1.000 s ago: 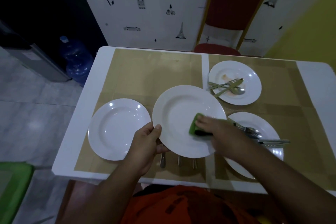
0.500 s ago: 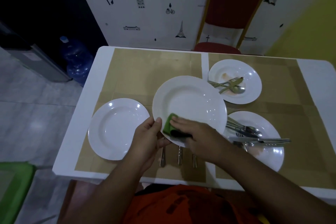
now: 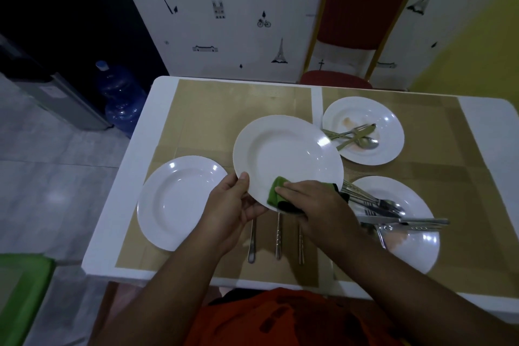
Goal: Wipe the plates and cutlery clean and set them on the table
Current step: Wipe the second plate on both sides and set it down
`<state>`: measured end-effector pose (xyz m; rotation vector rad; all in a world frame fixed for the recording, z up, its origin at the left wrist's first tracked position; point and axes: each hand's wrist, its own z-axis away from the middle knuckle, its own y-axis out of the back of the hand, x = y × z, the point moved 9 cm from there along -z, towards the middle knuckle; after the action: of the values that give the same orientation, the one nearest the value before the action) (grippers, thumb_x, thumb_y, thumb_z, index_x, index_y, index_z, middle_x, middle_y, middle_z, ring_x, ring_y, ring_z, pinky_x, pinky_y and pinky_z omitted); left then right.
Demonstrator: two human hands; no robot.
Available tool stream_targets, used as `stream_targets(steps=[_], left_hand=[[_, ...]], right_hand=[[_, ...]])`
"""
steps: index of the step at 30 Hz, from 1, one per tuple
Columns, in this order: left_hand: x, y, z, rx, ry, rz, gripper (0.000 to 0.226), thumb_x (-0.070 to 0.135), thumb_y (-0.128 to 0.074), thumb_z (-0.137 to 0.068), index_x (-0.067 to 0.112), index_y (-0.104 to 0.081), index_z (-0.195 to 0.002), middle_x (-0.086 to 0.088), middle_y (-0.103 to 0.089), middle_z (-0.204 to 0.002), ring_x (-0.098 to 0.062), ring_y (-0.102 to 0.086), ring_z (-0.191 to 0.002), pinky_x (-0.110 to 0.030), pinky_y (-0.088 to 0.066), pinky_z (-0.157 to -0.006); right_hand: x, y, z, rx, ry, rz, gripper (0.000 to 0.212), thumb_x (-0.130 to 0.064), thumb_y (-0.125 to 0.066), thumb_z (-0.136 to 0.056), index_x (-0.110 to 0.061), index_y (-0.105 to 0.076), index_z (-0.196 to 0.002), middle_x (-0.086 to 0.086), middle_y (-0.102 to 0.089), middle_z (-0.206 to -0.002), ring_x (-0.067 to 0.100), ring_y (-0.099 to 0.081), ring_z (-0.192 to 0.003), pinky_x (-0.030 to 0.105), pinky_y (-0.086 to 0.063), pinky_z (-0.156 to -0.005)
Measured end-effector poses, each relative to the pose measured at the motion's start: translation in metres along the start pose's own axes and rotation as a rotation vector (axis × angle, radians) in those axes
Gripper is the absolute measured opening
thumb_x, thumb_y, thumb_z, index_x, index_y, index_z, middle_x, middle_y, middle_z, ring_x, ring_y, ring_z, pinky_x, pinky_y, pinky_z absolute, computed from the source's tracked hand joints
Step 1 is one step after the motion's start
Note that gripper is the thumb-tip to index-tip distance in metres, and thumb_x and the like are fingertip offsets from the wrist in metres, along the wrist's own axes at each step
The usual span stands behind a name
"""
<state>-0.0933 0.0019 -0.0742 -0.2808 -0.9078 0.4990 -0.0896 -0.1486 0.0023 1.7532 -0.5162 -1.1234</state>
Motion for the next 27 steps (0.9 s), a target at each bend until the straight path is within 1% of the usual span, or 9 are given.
stream_targets(steps=[5,7,9,11,14,18,21,24,27], left_hand=[[0.021,0.011,0.007,0.069,-0.076,-0.272,0.027,0.029,-0.059,-0.099,0.015,-0.069,-0.120,-0.005,-0.076,-0.105,-0.020,-0.073,-0.097,-0.040,-0.060,-0.083],[0.049,0.021,0.014,0.186,-0.326,-0.679,0.030,0.036,-0.061,-0.097,0.027,-0.064,-0.126,0.002,-0.071,-0.120,-0.015,-0.065,-0.112,-0.041,-0.054,-0.097],[0.079,0.011,0.032,0.212,-0.676,-1.048,0.051,0.037,-0.062,-0.091,0.033,-0.050,-0.140,0.007,-0.056,-0.141,-0.010,-0.050,-0.129,-0.034,-0.043,-0.104],[0.085,-0.008,0.042,0.054,-0.893,-1.292,0.063,0.031,-0.063,-0.084,0.031,-0.047,-0.144,0.007,-0.049,-0.148,-0.011,-0.042,-0.137,-0.036,-0.038,-0.109],[0.069,-0.034,0.040,-0.202,-1.032,-1.571,0.055,0.016,-0.079,-0.080,0.019,-0.063,-0.133,0.001,-0.064,-0.133,-0.022,-0.048,-0.136,-0.052,-0.037,-0.112],[0.080,-0.065,0.050,-0.345,-1.261,-1.510,0.019,0.017,-0.074,-0.085,0.011,-0.079,-0.103,-0.005,-0.077,-0.101,-0.025,-0.072,-0.100,-0.041,-0.050,-0.095],[0.095,-0.076,0.054,-0.327,-1.330,-1.455,0.022,0.021,-0.060,-0.092,0.010,-0.079,-0.095,-0.002,-0.078,-0.092,-0.019,-0.071,-0.087,-0.031,-0.050,-0.080],[0.109,-0.070,0.045,-0.113,-1.191,-1.276,0.014,0.016,-0.064,-0.092,0.009,-0.076,-0.094,0.003,-0.074,-0.085,-0.011,-0.065,-0.079,-0.029,-0.050,-0.074],[0.104,-0.052,0.030,0.018,-0.927,-1.051,0.019,0.026,-0.059,-0.097,0.019,-0.069,-0.083,0.013,-0.062,-0.068,0.002,-0.056,-0.066,-0.015,-0.043,-0.061]], right_hand=[[0.007,0.013,-0.003,0.117,0.016,-0.038,0.049,0.001,-0.072,-0.071,-0.017,-0.066,-0.116,0.002,-0.070,-0.110,0.020,-0.062,-0.102,0.039,-0.050,-0.088],[0.012,0.016,-0.001,0.125,0.018,-0.045,0.051,0.002,-0.074,-0.069,-0.018,-0.067,-0.115,0.001,-0.070,-0.110,0.019,-0.062,-0.102,0.041,-0.050,-0.087],[0.015,0.016,0.000,0.118,0.018,-0.055,0.054,0.004,-0.076,-0.066,-0.018,-0.067,-0.115,0.001,-0.070,-0.110,0.019,-0.062,-0.102,0.040,-0.050,-0.087],[0.018,0.018,-0.001,0.106,0.018,-0.076,0.056,0.005,-0.076,-0.065,-0.019,-0.067,-0.115,0.000,-0.070,-0.110,0.018,-0.062,-0.102,0.038,-0.050,-0.088],[0.017,0.021,-0.004,0.069,0.045,-0.096,0.057,0.005,-0.074,-0.066,-0.020,-0.066,-0.116,-0.002,-0.070,-0.111,0.015,-0.061,-0.103,0.035,-0.050,-0.090],[0.016,0.031,-0.010,0.043,0.081,-0.146,0.056,0.006,-0.068,-0.070,-0.021,-0.065,-0.119,-0.003,-0.068,-0.114,0.013,-0.060,-0.107,0.036,-0.048,-0.092],[0.023,0.051,-0.017,0.127,0.041,-0.208,0.053,0.000,-0.069,-0.078,-0.025,-0.060,-0.124,-0.006,-0.064,-0.123,0.008,-0.055,-0.116,0.039,-0.047,-0.096],[0.037,0.081,-0.026,0.264,-0.034,-0.314,0.062,0.002,-0.067,-0.081,-0.029,-0.051,-0.132,-0.007,-0.054,-0.136,0.004,-0.047,-0.127,0.036,-0.044,-0.105],[0.058,0.101,-0.027,0.399,-0.185,-0.426,0.068,0.007,-0.056,-0.084,-0.037,-0.046,-0.135,-0.014,-0.046,-0.142,0.002,-0.042,-0.131,0.028,-0.040,-0.107]])
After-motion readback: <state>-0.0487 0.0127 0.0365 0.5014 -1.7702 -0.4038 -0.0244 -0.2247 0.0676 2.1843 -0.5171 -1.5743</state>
